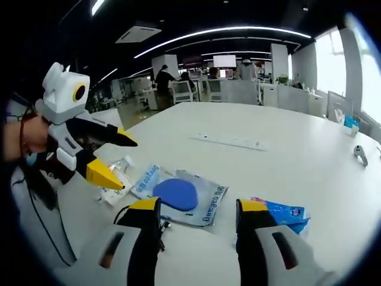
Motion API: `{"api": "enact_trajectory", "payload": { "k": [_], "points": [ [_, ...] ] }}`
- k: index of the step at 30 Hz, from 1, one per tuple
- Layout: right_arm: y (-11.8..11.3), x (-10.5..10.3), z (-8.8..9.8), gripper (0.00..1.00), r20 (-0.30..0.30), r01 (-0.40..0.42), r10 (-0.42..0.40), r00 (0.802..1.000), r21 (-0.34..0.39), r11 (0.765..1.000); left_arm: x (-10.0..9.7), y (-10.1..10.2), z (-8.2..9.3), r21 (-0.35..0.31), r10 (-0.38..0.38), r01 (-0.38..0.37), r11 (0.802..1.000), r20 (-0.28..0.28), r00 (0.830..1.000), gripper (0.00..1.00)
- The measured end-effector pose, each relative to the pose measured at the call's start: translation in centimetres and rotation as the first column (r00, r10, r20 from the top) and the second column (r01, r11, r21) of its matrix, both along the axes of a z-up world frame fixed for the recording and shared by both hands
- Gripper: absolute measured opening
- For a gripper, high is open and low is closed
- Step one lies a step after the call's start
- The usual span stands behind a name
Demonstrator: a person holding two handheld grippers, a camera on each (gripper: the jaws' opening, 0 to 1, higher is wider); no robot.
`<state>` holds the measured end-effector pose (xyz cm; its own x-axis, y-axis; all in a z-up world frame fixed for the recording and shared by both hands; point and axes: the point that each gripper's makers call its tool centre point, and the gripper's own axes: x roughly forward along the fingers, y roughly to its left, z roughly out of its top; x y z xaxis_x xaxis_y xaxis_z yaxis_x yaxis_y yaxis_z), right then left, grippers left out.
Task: Arrange the tabletop items into an orderly group along one side of the table until the central work area is clear of visible clutter.
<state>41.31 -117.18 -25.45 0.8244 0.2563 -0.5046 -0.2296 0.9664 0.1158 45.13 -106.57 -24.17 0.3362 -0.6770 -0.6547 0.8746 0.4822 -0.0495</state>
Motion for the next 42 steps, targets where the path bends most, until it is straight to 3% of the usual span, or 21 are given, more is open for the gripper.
{"api": "enact_trajectory", "payload": {
  "k": [14,22,32,42],
  "points": [
    [3.7,-1.1,-1.7,0.49,-0.039,-0.067,0.067,0.997,0.000,0.998,-3.0,2.6,-2.3,0.052,-0.003,0.004,0.999,-0.021,1.000,0.63],
    [5.4,-1.8,-3.2,0.48,-0.072,-0.094,0.094,0.993,0.002,0.996,-4.2,3.3,-3.8,0.122,-0.028,0.030,0.992,-0.016,0.999,0.61],
    [6.6,-3.0,-5.2,0.47,-0.115,-0.115,0.114,0.987,0.000,0.993,-5.6,3.0,-5.8,0.191,-0.072,0.079,0.978,-0.040,0.997,0.59],
    [7.1,-3.0,-6.9,0.42,-0.158,-0.138,0.135,0.978,-0.008,0.990,-6.2,2.5,-7.6,0.230,-0.066,0.085,0.970,-0.088,0.994,0.58]
  ]
}}
